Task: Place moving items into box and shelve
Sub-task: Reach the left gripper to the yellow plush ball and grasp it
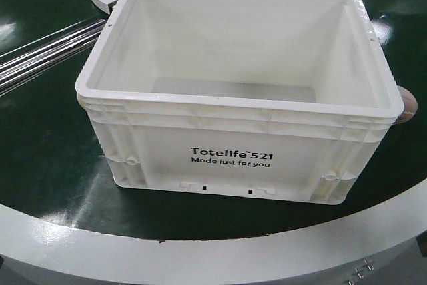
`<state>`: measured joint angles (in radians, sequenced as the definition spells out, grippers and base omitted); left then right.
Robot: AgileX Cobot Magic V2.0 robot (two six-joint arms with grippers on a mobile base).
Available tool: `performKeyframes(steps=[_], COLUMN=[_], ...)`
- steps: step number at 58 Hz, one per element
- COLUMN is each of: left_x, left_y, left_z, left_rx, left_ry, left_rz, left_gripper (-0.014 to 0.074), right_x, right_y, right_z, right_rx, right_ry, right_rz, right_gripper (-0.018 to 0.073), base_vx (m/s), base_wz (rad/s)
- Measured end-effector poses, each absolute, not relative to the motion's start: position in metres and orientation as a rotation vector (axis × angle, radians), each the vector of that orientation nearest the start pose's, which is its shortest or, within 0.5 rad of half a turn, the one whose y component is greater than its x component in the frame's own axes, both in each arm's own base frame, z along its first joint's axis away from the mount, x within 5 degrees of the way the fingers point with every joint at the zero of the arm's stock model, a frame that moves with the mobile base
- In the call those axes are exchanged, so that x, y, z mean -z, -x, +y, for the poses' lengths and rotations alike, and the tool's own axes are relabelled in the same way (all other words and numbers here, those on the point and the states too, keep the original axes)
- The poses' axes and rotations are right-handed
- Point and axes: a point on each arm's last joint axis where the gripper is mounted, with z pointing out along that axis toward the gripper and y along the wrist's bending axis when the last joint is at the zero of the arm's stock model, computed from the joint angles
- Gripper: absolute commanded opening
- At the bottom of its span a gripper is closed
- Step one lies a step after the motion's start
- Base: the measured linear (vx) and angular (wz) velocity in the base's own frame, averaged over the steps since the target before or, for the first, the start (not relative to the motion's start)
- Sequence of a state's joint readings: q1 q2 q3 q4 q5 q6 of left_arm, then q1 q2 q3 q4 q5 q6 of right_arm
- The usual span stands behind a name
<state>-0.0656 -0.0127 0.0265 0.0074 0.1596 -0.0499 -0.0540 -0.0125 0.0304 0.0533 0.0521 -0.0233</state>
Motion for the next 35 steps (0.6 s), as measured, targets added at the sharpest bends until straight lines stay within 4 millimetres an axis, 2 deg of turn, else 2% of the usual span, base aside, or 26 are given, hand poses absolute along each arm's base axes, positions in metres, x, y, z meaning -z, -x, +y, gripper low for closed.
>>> performKeyframes(steps=[16, 26, 35], left_x=[-0.204, -0.217, -0.229], left_y=[-0.056, -0.055, -0.054], left_z=[-0.004, -0.003, -0.003], left_rx=[0.108, 0.29, 0.355], left_ry=[0.003, 0.15, 0.212], left_rz=[1.514, 1.361, 1.406], left_gripper=[-0.0006, -0.0006, -0.0006], right_x=[-0.199, -0.199, -0.199], right_y=[-0.057, -0.057, -0.057], right_z=[-0.003, -0.003, -0.003], right_rx=[0.017, 0.017, 0.017], right_ry=[-0.063, -0.063, -0.063], right_rz=[1.552, 1.552, 1.552], right_gripper=[-0.0008, -0.0008, -0.0008], base_vx=[0.0, 0.0, 0.0], base_wz=[0.0, 0.0, 0.0])
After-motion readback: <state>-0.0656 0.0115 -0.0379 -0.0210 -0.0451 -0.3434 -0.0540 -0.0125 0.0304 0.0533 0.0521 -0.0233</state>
